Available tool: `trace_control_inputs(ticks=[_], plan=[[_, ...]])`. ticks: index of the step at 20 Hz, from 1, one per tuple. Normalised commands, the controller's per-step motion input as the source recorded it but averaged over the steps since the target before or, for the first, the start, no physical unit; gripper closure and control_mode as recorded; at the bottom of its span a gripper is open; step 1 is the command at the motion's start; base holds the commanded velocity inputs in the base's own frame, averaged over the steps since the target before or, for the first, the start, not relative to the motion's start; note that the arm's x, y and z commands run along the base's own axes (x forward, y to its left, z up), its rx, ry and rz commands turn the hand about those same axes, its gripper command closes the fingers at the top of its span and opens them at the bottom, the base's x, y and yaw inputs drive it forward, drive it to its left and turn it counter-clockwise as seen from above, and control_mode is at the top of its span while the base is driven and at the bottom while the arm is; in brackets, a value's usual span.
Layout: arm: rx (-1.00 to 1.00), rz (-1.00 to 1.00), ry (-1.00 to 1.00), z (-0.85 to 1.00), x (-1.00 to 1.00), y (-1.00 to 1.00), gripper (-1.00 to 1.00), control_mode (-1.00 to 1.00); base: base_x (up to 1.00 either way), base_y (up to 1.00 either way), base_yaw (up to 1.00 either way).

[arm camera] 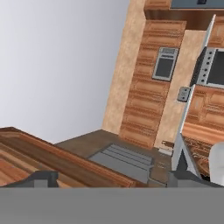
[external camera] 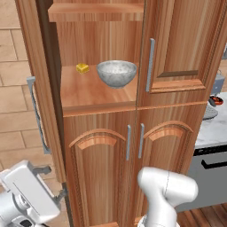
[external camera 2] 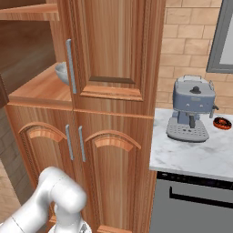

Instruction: Pick the mug and place it in the sink. Pick the bowl and place it in the open cabinet and then close the cabinet.

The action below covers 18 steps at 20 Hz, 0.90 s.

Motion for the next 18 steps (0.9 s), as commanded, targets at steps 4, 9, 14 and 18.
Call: trace_control_inputs(ticks=[4, 9, 14, 18], plan=[[0.0, 0.06, 0.08, 0.0, 0.13, 0.1, -1.0, -1.0, 0.0, 0.0, 0.0], [0.01, 0.07, 0.11, -0.02, 0.2, 0.15, -1.0, -1.0, 0.0, 0.0, 0.0], [0.08, 0.13, 0.12, -0.14, 0.04, 0.06, -1.0, -1.0, 0.0, 0.0, 0.0], [0.09, 0.12, 0.07, -0.22, 0.01, 0.04, -1.0, -1.0, 0.0, 0.0, 0.0]])
